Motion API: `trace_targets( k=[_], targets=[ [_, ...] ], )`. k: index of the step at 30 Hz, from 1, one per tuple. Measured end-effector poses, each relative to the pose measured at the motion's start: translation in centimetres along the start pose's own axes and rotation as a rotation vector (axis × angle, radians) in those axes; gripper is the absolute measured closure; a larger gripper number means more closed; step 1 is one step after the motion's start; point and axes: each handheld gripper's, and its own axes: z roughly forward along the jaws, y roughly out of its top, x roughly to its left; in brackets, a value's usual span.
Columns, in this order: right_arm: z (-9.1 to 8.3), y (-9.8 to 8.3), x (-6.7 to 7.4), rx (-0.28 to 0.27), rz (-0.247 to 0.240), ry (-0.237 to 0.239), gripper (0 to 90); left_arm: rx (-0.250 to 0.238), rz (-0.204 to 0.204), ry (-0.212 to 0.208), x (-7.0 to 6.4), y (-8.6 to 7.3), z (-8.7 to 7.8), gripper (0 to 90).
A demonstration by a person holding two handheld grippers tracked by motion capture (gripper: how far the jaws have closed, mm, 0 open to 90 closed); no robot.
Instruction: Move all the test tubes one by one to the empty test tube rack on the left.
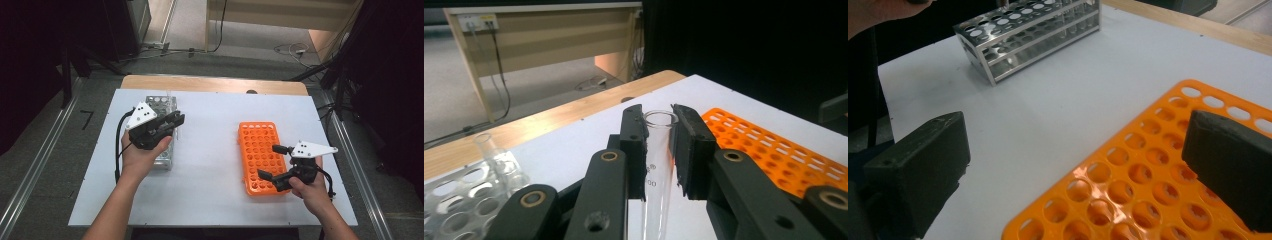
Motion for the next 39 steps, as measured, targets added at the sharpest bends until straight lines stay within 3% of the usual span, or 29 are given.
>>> trace_targets(
  k=[12, 21, 29, 39],
  targets=[
    [-1.7, -1.5, -1.8, -0.011, 0.031, -0.064, 0.0, 0.015, -0.032, 0.057, 2.5, -0.3, 1.2, 76.5],
    [-2.7, -2.1, -3.0, -0.024, 0.056, -0.079, 0.0, 0.020, -0.036, 0.103, 3.7, -0.6, 2.1, 76.5],
    [-2.9, -2.2, -3.2, -0.027, 0.056, -0.090, 0.0, 0.005, -0.012, 0.163, 4.5, -0.6, 3.0, 76.5],
    [-2.9, -2.2, -3.1, -0.025, 0.055, -0.086, 0.0, 0.009, -0.011, 0.198, 5.3, -1.0, 3.8, 76.5]
  ],
)
